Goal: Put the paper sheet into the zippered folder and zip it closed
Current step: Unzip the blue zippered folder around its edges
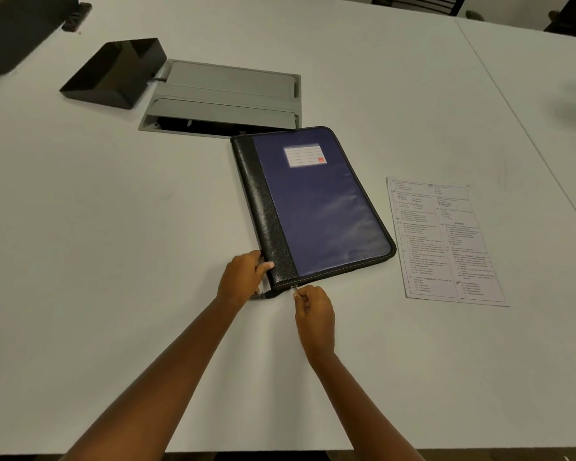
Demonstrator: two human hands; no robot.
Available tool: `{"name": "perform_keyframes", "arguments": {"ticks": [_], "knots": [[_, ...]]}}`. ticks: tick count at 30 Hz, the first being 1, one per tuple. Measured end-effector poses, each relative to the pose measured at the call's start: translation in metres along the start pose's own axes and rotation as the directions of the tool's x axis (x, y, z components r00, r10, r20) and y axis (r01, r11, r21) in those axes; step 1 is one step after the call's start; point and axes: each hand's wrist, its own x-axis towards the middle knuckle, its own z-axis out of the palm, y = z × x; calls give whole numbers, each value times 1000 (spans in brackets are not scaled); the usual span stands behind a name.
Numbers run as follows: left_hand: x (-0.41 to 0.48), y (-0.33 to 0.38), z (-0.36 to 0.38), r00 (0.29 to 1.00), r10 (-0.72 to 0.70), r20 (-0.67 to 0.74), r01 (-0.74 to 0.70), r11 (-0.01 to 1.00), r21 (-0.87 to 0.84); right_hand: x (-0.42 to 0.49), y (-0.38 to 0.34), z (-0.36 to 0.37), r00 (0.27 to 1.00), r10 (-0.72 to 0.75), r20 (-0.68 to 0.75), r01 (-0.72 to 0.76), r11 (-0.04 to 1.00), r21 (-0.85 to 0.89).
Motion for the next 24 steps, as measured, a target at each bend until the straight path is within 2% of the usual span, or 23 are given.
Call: {"name": "perform_keyframes", "arguments": {"ticks": [4, 8, 13, 18, 24], "knots": [[1, 2, -3, 1000, -9, 14, 9, 1000, 10, -5, -3, 4, 999, -27, 34, 28, 1000, -4], [2, 2, -3, 1000, -16, 13, 16, 1000, 10, -17, -11, 16, 983, -116, 143, 118, 993, -7], [0, 3, -3, 1000, -13, -3, 13, 999, 44, -17, -14, 21, 985, -103, 135, 102, 995, 14], [-12, 6, 11, 989, -21, -148, 36, 995, 94, -6, -6, 16, 962, -194, 193, 204, 978, -34], [-14, 19, 27, 967, -63, -246, 121, 966, 227, 21, -4, -4, 931, -350, 101, 363, 914, -183]]}}
